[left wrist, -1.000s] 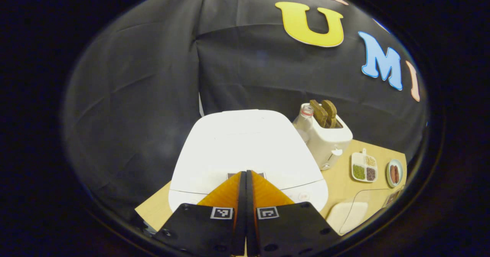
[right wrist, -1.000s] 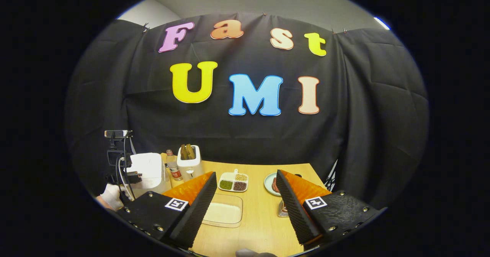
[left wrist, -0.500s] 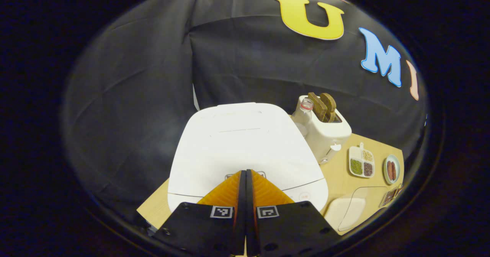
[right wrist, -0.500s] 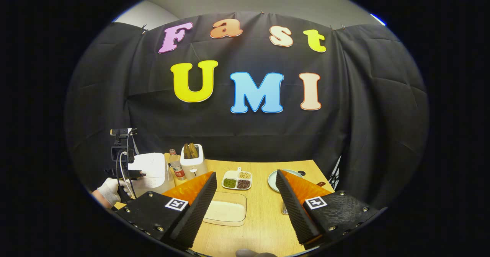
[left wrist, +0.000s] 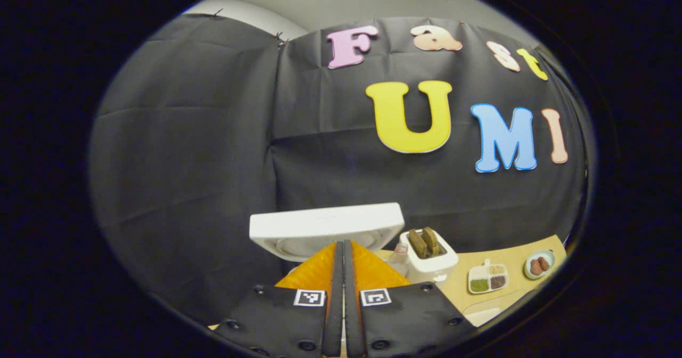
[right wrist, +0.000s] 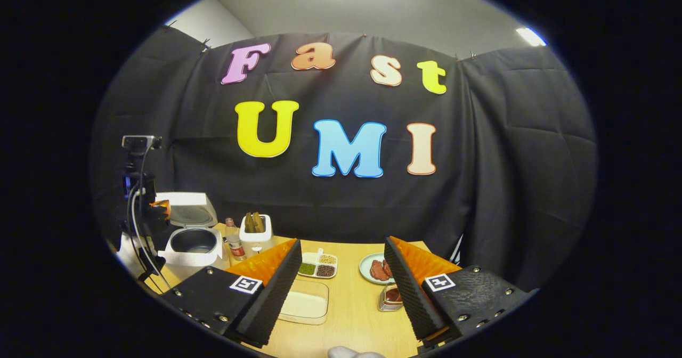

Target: Close the left gripper, press the button to open the rice cooker; take a wooden spoon from the chopstick holder with the right hand, scoop a spoonful of rice and pour it into the rice cooker, then put the wooden spoon back into the chopstick holder.

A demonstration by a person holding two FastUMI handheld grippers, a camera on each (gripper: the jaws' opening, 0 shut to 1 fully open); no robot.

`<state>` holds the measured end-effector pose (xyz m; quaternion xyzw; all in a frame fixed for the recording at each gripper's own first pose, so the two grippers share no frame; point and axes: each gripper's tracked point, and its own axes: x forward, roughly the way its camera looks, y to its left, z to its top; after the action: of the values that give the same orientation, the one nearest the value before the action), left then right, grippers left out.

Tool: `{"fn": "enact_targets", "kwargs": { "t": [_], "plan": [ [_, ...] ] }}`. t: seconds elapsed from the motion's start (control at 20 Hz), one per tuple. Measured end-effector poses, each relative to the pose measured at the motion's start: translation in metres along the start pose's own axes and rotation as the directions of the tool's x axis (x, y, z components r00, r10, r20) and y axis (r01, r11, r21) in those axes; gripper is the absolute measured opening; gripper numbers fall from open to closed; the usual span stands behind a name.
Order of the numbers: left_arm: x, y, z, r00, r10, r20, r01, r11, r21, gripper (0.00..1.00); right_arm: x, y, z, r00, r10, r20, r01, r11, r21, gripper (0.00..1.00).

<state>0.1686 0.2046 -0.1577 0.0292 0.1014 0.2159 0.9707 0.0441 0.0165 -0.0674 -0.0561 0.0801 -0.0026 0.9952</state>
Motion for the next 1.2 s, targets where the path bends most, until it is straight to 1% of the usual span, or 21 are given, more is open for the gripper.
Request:
{"fn": "enact_targets", "kwargs": {
  "t": [0.15, 0.3, 0.35, 0.4, 0.5, 0.6, 0.65, 0.7, 0.8, 0.9, 1.05, 1.2],
  "plan": [
    [-0.046, -0.019, 0.031, 0.997, -0.066, 0.043, 0.067, 0.998, -0.017, 0.12, -0.002, -0.007, -0.002, 1.0, -0.011, 0.007, 0.011, 1.0, 0.005, 0.95],
    [-0.102, -0.026, 0.053, 0.987, -0.121, 0.106, 0.124, 0.992, -0.016, 0.11, -0.003, -0.02, -0.007, 0.999, -0.043, 0.016, 0.043, 0.999, 0.031, 0.95],
    [-0.12, -0.023, 0.056, 0.986, -0.118, 0.114, 0.119, 0.993, -0.003, 0.14, -0.003, -0.024, -0.012, 0.998, -0.055, 0.011, 0.055, 0.998, 0.04, 0.95],
    [-0.137, -0.026, 0.054, 0.982, -0.138, 0.129, 0.14, 0.99, -0.004, 0.19, -0.003, -0.028, -0.017, 0.998, -0.067, 0.002, 0.067, 0.997, 0.048, 0.95],
    [-0.166, -0.031, 0.061, 0.969, -0.179, 0.172, 0.186, 0.982, -0.025, 0.42, -0.005, -0.037, -0.026, 0.996, -0.089, -0.007, 0.089, 0.994, 0.068, 0.95],
    [-0.193, -0.044, 0.058, 0.95, -0.253, 0.185, 0.26, 0.965, -0.017, 0.65, -0.008, -0.044, -0.036, 0.994, -0.107, -0.014, 0.108, 0.99, 0.086, 0.95],
    [-0.204, -0.046, 0.055, 0.943, -0.274, 0.189, 0.28, 0.96, -0.008, 0.77, -0.009, -0.048, -0.042, 0.993, -0.117, -0.017, 0.118, 0.989, 0.093, 0.95],
    [-0.212, -0.047, 0.053, 0.938, -0.288, 0.192, 0.292, 0.956, 0.005, 0.91, -0.01, -0.051, -0.048, 0.992, -0.125, -0.02, 0.126, 0.987, 0.101, 0.95],
    [-0.225, -0.05, 0.052, 0.93, -0.306, 0.202, 0.31, 0.951, 0.011, 0.95, -0.01, -0.055, -0.063, 0.991, -0.133, -0.036, 0.136, 0.984, 0.115, 0.95],
    [-0.237, -0.056, 0.053, 0.921, -0.328, 0.211, 0.334, 0.942, 0.008, 1.0, -0.009, -0.061, -0.084, 0.988, -0.142, -0.067, 0.148, 0.984, 0.102, 0.95],
    [-0.249, -0.064, 0.058, 0.916, -0.339, 0.213, 0.35, 0.937, -0.015, 1.0, -0.004, -0.071, -0.107, 0.986, -0.143, -0.085, 0.153, 0.98, 0.124, 0.95],
    [-0.255, -0.066, 0.066, 0.917, -0.323, 0.232, 0.339, 0.94, -0.03, 1.0, 0.006, -0.085, -0.141, 0.979, -0.148, -0.138, 0.169, 0.973, 0.154, 0.95]
  ]
}}
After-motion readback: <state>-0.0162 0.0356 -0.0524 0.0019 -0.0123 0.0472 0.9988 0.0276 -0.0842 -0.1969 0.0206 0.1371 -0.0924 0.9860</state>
